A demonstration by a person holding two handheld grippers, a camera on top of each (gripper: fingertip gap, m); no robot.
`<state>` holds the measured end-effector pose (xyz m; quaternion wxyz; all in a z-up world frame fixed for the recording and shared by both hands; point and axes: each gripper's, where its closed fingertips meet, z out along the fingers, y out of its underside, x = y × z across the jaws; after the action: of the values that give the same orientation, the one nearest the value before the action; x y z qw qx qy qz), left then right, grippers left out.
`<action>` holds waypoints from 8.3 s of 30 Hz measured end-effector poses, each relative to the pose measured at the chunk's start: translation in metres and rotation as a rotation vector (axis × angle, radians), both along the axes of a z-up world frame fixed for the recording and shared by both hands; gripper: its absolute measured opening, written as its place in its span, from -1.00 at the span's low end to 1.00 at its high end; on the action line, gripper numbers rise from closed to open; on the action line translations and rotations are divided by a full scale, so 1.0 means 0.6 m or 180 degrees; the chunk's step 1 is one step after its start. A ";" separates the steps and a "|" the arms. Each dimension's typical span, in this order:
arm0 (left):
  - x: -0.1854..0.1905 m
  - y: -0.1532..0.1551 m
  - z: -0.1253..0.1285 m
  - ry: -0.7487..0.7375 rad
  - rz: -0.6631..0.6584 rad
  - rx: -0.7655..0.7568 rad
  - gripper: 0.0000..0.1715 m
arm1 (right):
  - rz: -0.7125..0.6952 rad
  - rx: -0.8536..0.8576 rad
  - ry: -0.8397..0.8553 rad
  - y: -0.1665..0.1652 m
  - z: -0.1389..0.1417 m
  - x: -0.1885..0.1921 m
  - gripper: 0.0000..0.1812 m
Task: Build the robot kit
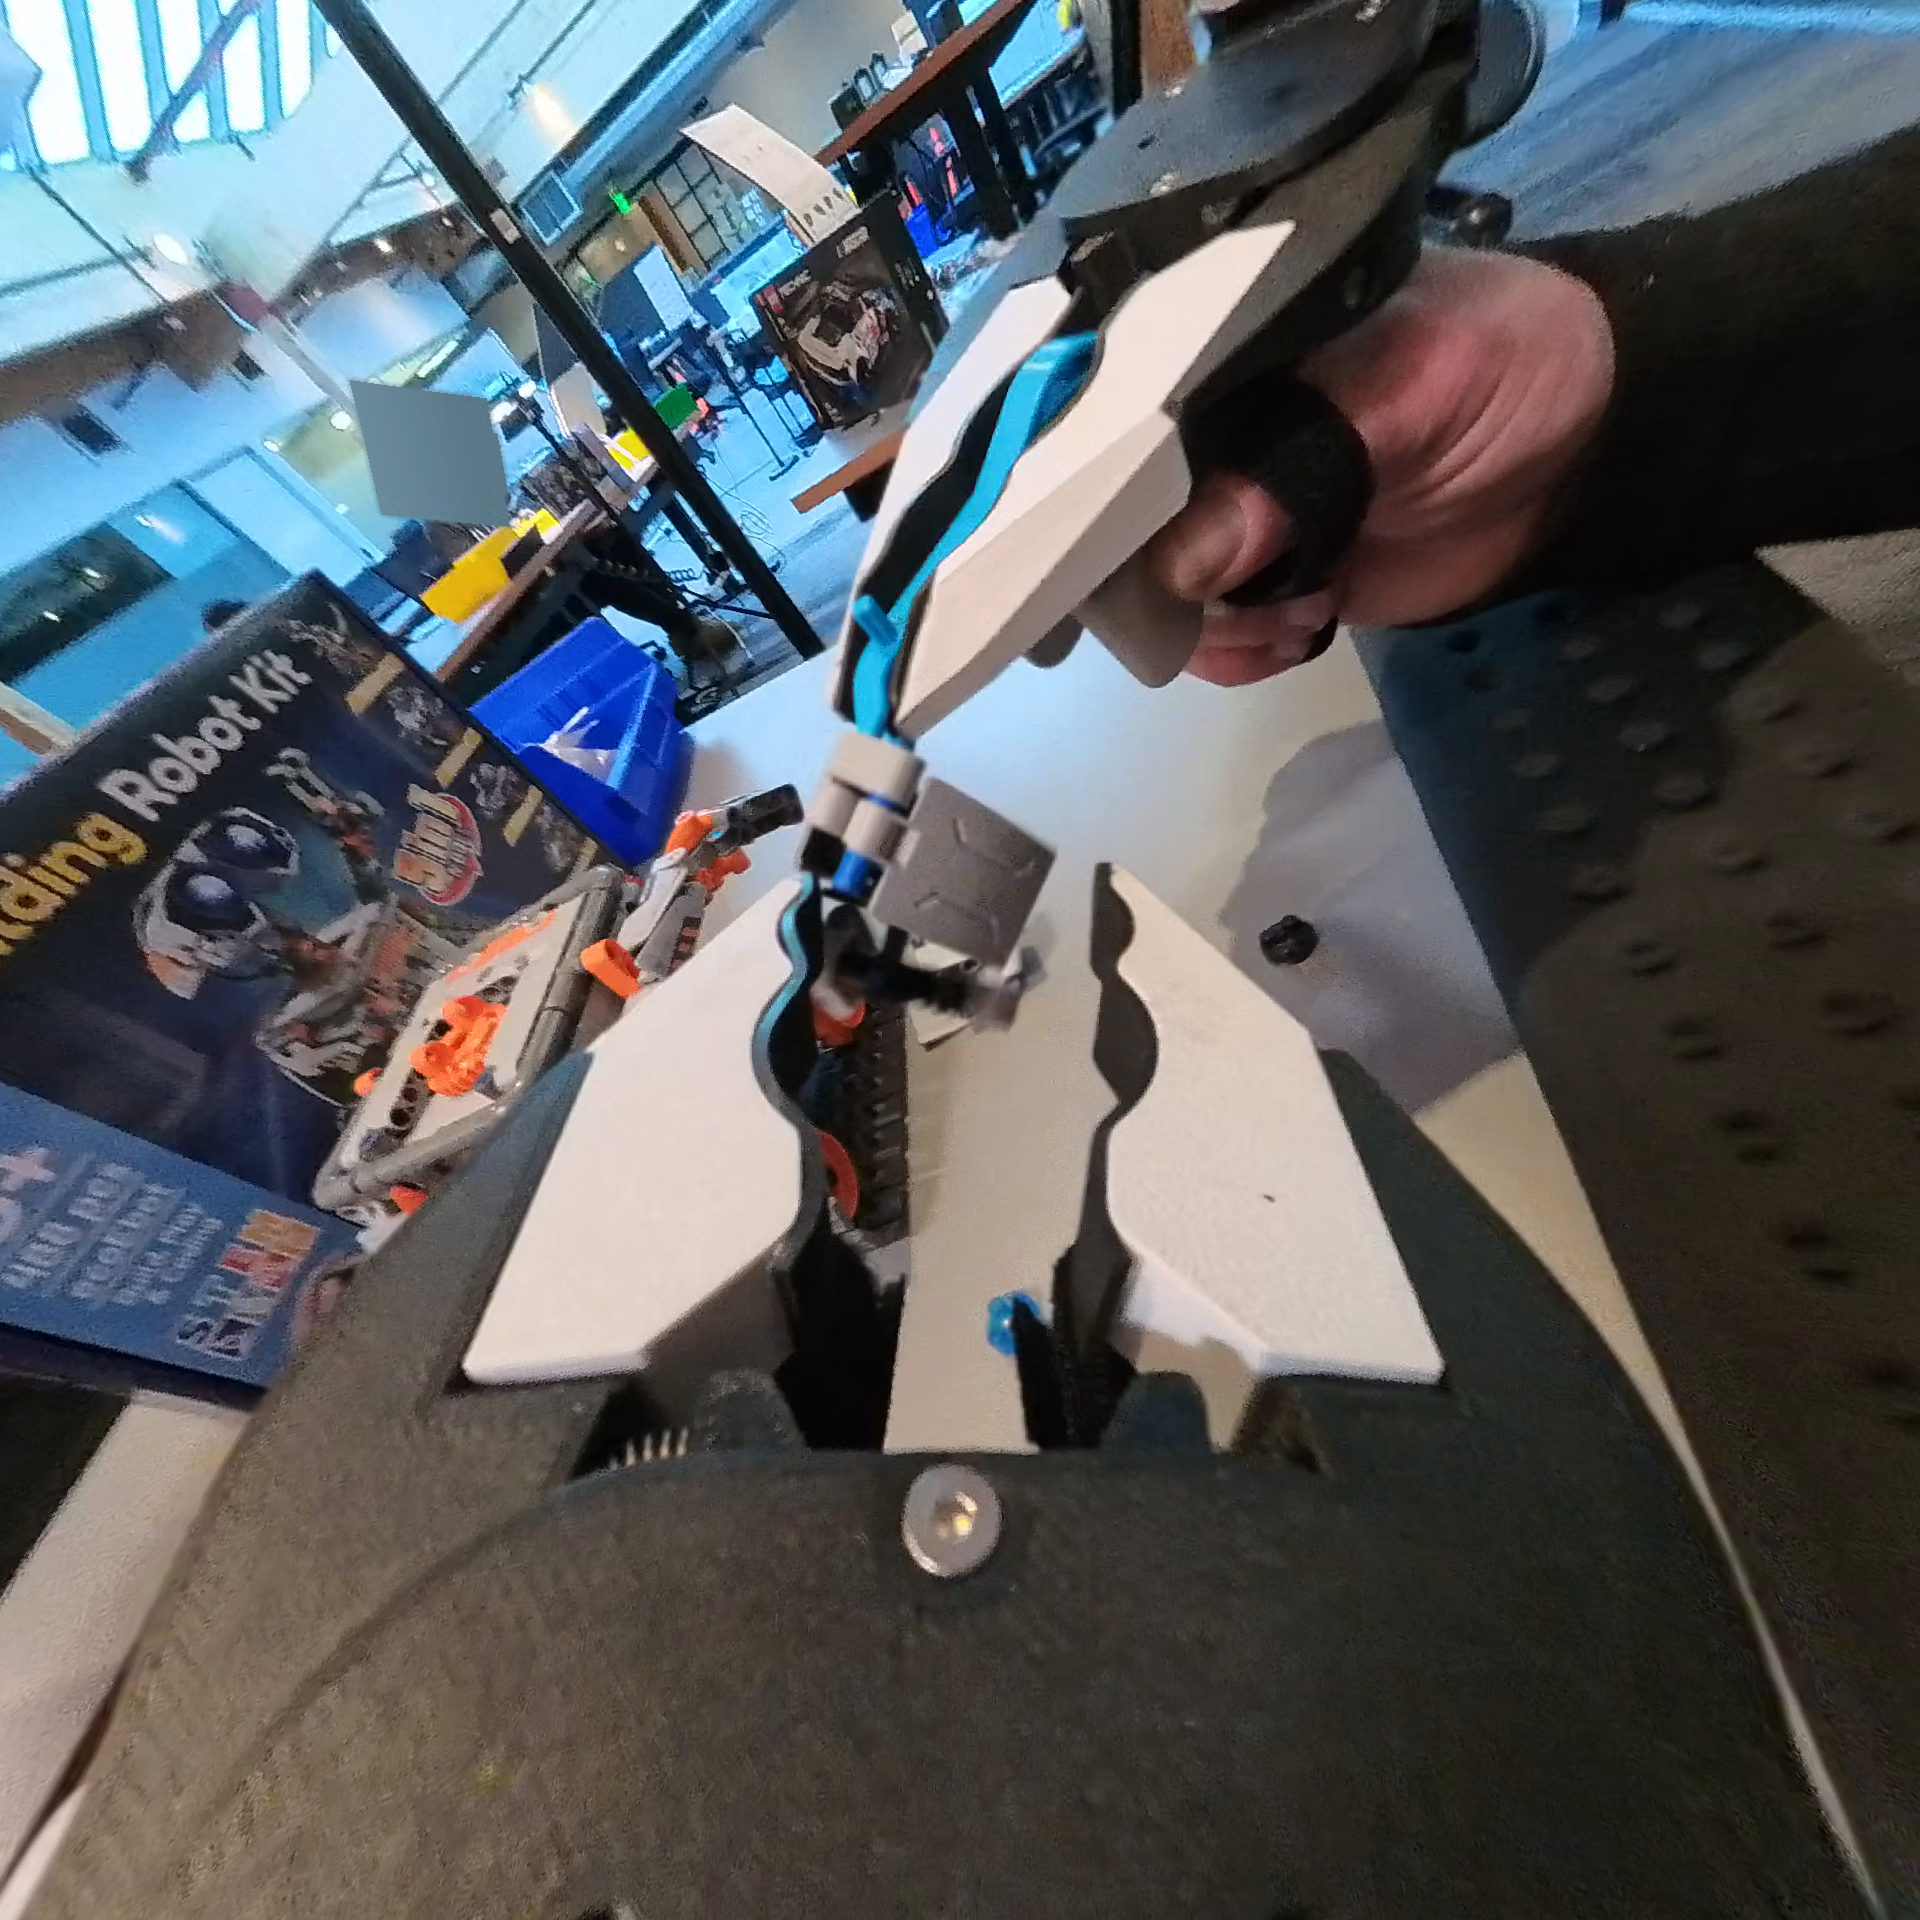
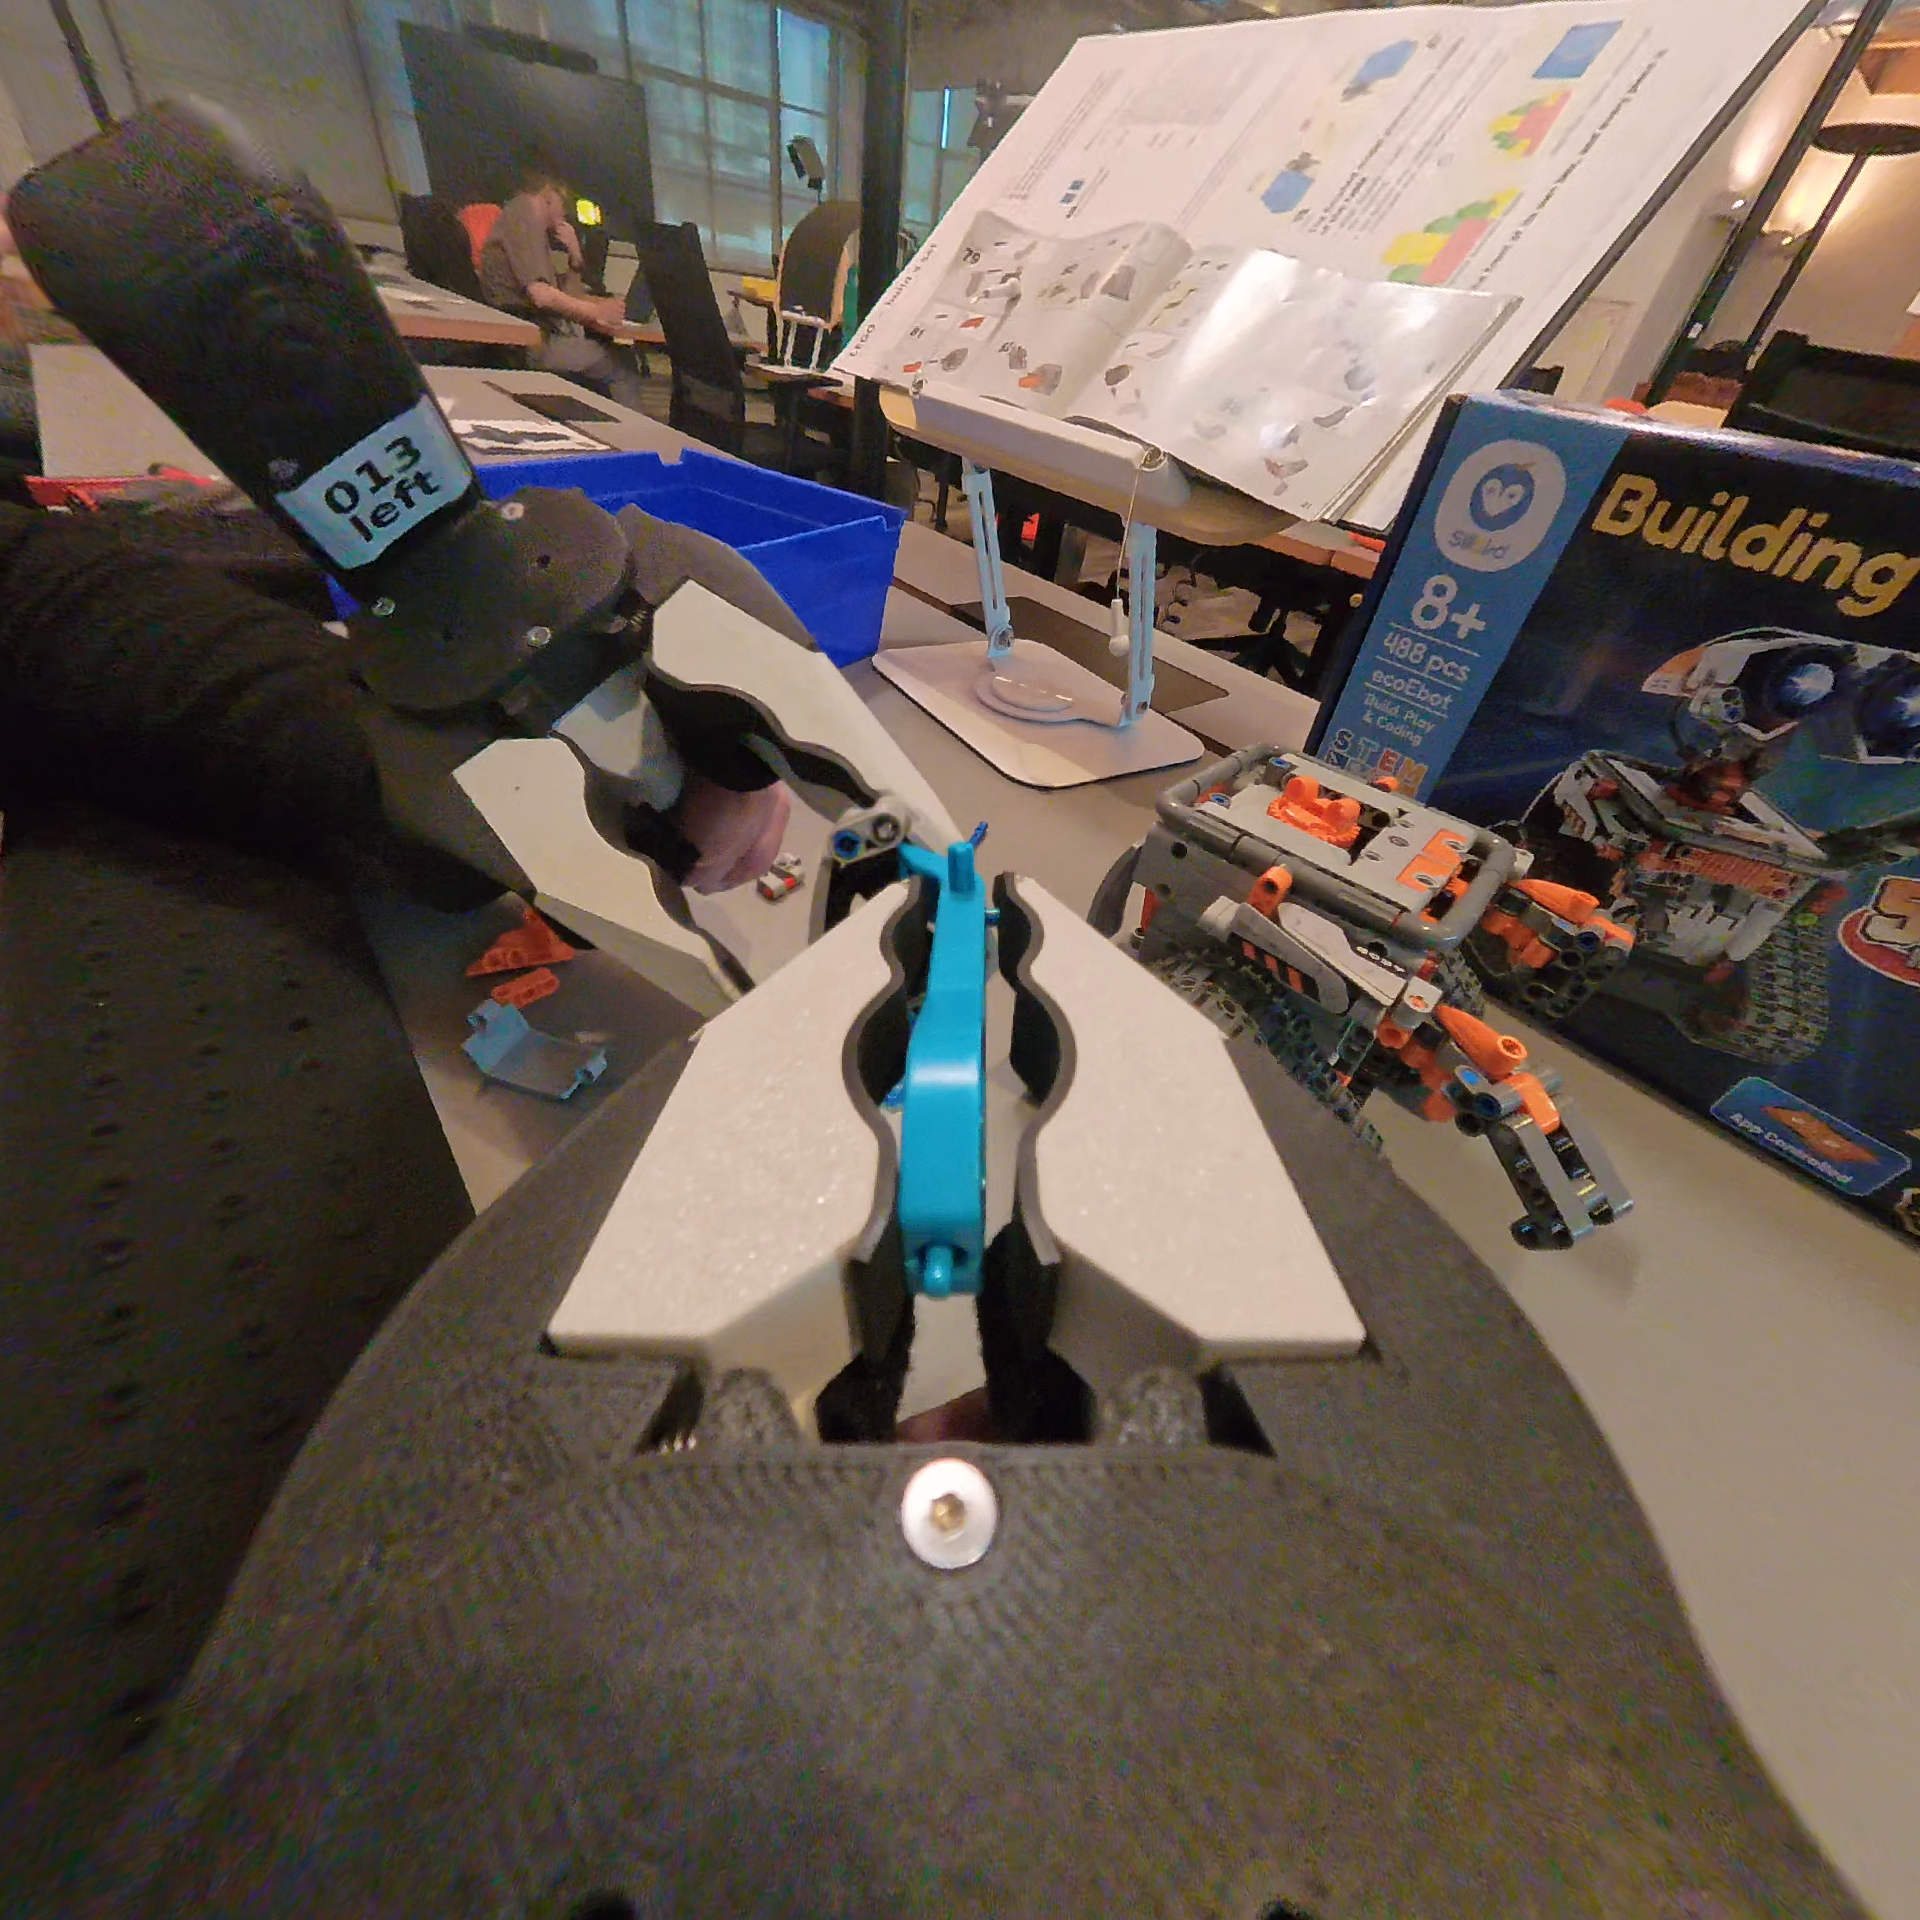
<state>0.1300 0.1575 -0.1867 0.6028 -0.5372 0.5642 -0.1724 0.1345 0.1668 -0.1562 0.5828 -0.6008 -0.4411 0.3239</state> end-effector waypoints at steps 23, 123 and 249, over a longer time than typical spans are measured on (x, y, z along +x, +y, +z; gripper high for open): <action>-0.003 0.011 -0.009 -0.0015 -0.0026 -0.0542 -0.59 | -0.0487 0.1046 -0.0780 0.016 0.008 0.017 -0.88; -0.005 -0.028 -0.184 0.2643 -0.0711 -0.0335 -0.54 | 0.1772 0.0380 -0.2772 -0.033 -0.202 0.000 -0.89; -0.009 0.050 -0.169 -0.0114 0.0228 -0.4113 -0.60 | -0.0040 0.0022 -0.1790 0.036 -0.190 0.012 -0.90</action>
<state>0.1249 0.1877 -0.2881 0.1726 -0.8073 0.3184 -0.4660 0.1417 0.1882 -0.2705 0.4416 -0.6678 -0.5828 0.1394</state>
